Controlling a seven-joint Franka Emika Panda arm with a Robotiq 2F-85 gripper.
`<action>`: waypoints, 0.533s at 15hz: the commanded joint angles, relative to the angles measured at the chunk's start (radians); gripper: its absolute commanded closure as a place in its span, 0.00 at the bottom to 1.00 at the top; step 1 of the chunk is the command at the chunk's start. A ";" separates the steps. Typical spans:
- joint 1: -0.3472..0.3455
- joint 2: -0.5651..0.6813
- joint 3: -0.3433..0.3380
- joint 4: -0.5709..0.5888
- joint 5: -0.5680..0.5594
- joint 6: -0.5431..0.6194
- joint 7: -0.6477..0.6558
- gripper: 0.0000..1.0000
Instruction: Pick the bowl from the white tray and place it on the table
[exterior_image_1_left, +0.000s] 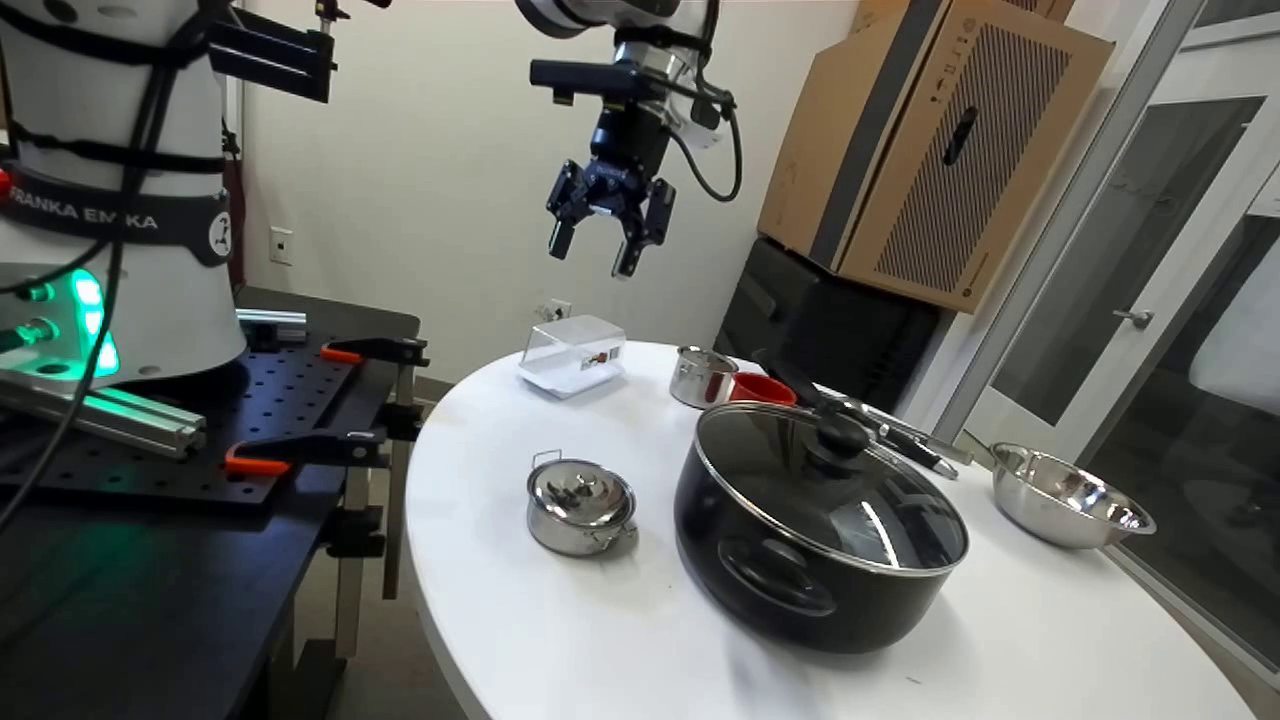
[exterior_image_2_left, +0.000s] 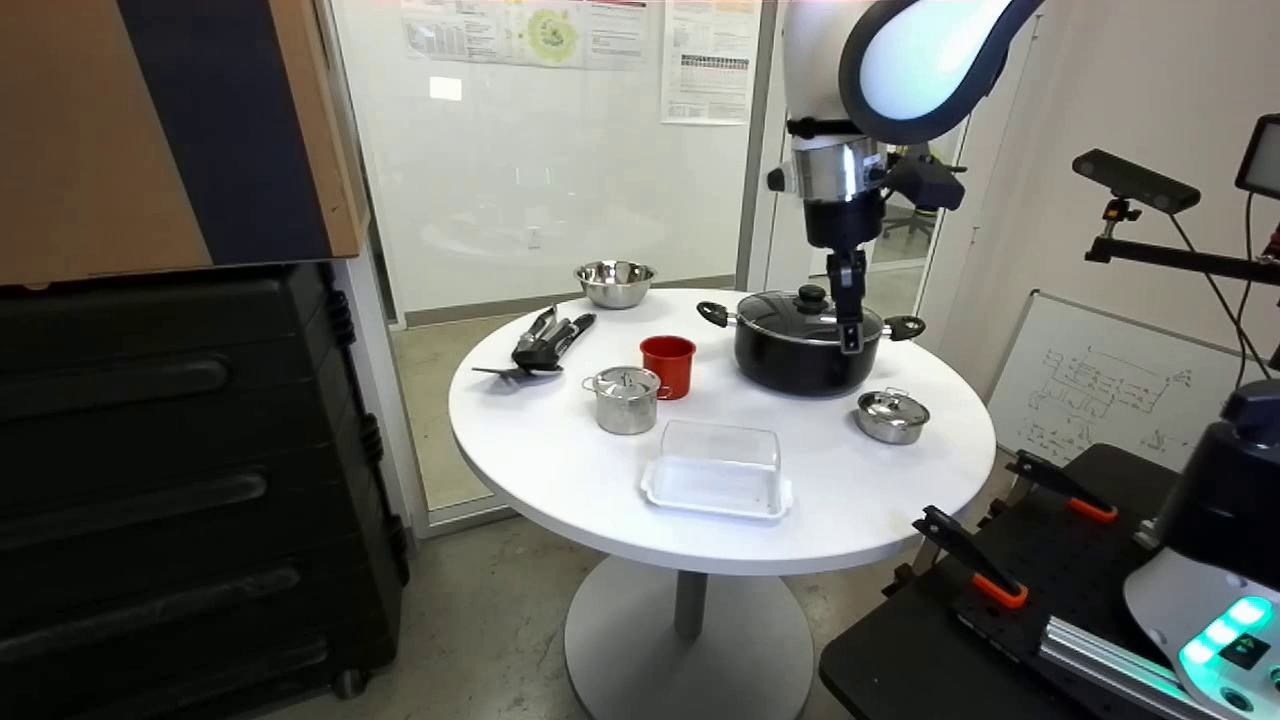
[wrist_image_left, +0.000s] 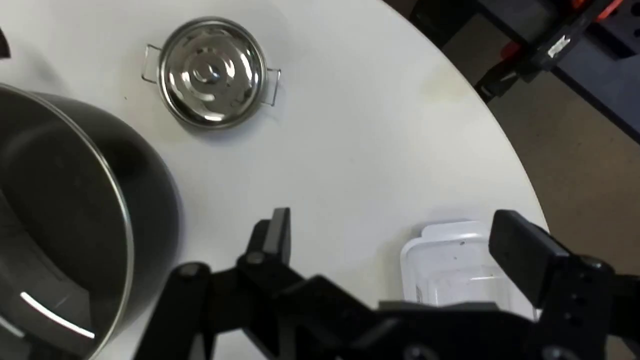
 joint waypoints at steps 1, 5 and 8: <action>0.028 0.099 0.042 0.028 0.005 0.103 0.042 0.00; 0.061 0.209 0.093 0.074 -0.012 0.195 0.043 0.00; 0.075 0.293 0.113 0.129 -0.041 0.214 0.039 0.00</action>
